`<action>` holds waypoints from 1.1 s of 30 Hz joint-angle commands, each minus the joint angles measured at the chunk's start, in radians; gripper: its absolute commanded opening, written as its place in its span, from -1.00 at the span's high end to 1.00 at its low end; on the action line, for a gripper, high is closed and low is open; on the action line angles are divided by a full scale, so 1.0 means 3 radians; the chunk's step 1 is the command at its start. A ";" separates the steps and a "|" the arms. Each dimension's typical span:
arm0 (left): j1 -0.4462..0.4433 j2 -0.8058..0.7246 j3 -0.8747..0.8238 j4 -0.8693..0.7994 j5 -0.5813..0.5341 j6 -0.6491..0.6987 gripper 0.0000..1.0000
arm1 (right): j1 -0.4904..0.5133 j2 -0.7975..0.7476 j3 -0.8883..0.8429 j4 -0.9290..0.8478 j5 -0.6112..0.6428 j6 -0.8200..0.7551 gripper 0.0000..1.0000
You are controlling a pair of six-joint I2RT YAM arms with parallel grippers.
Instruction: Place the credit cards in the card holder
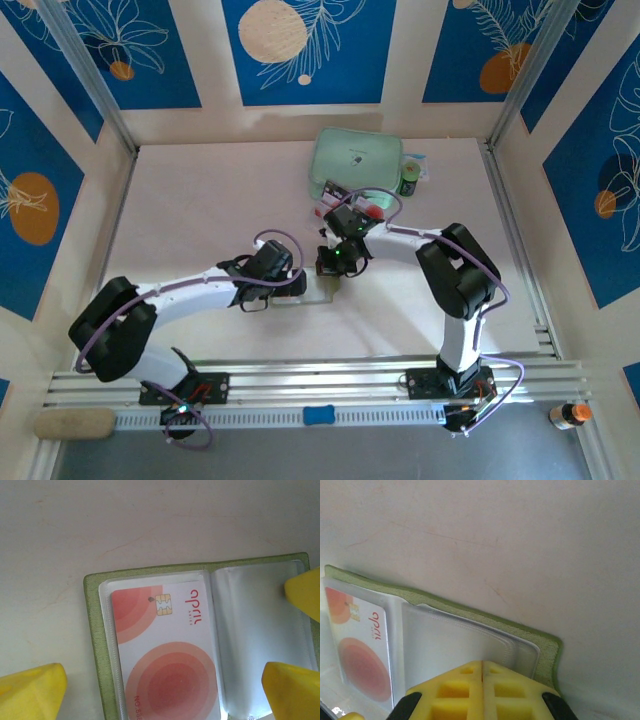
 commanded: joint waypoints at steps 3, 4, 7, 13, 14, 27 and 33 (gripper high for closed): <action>-0.0036 0.0049 0.0082 -0.0020 -0.0084 0.0073 -1.00 | 0.0024 0.0101 0.0029 0.0119 -0.0230 0.0096 1.00; -0.0035 0.0049 0.0084 -0.0023 -0.0087 0.0076 -1.00 | 0.0026 0.0094 0.0019 0.0144 -0.0247 0.0121 1.00; -0.0035 0.0049 0.0084 -0.0009 -0.0078 0.0078 -1.00 | 0.0031 0.0091 -0.0002 0.0197 -0.0293 0.0174 1.00; -0.0044 0.0049 0.0084 0.0044 -0.0066 0.0078 -1.00 | 0.0043 0.0067 -0.0023 0.0263 -0.0363 0.0250 1.00; -0.0042 0.0048 0.0081 0.0056 -0.0064 0.0078 -1.00 | 0.0044 0.0063 -0.0028 0.0275 -0.0378 0.0263 1.00; -0.0103 0.0014 0.0053 0.0131 -0.0087 0.0073 -1.00 | 0.0005 0.0014 -0.0085 0.0317 -0.0397 0.0284 1.00; -0.0108 0.0008 0.0040 0.0142 -0.0093 0.0073 -1.00 | -0.0101 -0.0118 -0.0090 0.0232 -0.0366 0.0213 1.00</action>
